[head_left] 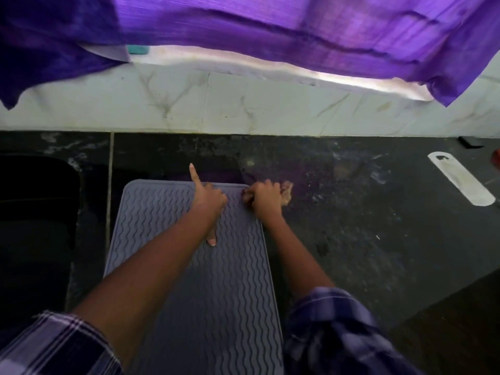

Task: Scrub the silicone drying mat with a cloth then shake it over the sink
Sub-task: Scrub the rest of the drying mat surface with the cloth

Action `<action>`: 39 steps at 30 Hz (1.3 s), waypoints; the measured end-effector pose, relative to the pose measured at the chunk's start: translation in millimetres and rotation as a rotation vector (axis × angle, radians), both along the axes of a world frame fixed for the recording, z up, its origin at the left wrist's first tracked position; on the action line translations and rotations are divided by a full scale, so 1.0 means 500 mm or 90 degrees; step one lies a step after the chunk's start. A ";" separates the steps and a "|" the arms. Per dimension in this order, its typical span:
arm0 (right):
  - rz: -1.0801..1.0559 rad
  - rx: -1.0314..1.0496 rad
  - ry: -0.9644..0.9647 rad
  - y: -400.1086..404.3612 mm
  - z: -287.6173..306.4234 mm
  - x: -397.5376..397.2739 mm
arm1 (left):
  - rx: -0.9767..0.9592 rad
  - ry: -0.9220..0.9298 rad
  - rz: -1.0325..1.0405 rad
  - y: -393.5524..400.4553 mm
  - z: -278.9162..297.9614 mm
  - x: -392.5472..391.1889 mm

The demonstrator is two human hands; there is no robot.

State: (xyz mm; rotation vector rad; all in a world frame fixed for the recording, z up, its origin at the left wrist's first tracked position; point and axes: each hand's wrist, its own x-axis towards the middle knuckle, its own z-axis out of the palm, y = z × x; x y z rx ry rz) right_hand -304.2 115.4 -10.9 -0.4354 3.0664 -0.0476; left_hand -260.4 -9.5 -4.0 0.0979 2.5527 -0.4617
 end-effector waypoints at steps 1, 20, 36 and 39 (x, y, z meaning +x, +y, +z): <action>-0.015 -0.022 -0.005 0.004 -0.017 0.005 | -0.003 -0.002 0.000 0.002 -0.001 -0.003; 0.042 -0.012 0.002 -0.027 -0.037 0.027 | 0.033 0.054 0.012 -0.014 -0.012 -0.001; 0.074 -0.123 -0.184 0.070 0.045 0.218 | 0.096 0.091 -0.128 0.006 -0.009 0.153; 0.086 -0.019 -0.142 0.022 0.013 0.236 | 0.100 0.071 -0.074 0.008 -0.026 0.190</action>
